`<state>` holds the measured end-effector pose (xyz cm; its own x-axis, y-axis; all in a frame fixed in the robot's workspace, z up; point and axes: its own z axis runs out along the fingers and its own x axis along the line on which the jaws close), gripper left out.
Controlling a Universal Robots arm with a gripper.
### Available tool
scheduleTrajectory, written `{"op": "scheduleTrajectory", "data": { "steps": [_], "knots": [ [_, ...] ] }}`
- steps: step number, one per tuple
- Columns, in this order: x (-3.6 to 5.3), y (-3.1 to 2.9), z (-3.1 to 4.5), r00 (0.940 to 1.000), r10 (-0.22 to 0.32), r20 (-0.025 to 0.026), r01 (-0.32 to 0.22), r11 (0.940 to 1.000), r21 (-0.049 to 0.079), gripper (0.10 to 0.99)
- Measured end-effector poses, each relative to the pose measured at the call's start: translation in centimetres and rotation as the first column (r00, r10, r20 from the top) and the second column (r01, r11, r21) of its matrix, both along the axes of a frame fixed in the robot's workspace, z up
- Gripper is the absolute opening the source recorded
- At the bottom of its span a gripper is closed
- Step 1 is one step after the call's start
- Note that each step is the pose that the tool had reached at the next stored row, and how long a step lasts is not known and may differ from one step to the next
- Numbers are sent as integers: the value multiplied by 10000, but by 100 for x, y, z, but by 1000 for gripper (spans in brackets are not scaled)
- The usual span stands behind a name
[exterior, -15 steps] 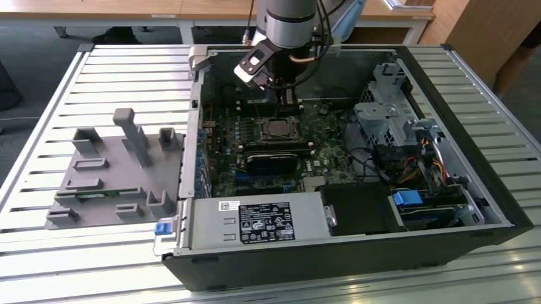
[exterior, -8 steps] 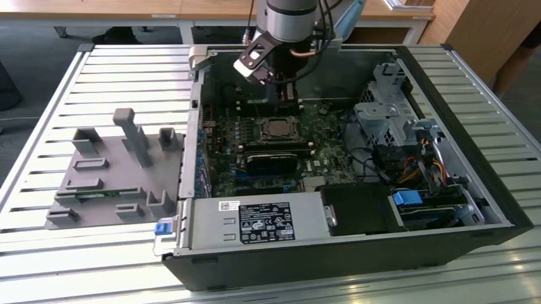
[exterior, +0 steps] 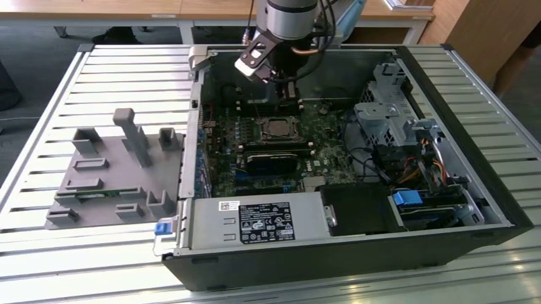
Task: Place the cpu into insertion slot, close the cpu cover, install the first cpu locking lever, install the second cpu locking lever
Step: 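Install the first cpu locking lever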
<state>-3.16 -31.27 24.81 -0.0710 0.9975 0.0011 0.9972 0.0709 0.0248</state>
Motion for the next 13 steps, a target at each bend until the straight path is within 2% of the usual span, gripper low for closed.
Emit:
{"op": "scheduleTrajectory", "data": {
  "steps": [3, 6, 9, 13],
  "knots": [
    [0, 0, 0, 9986, 536, 0, -536, 9986, 0, 106],
    [0, 0, -1, 9942, 1080, 0, -1080, 9942, 0, 106],
    [0, 0, -2, 9867, 1625, 1, -1625, 9867, 1, 106],
    [0, 0, -5, 9739, 2268, 0, -2268, 9739, 0, 106]
  ]
}}
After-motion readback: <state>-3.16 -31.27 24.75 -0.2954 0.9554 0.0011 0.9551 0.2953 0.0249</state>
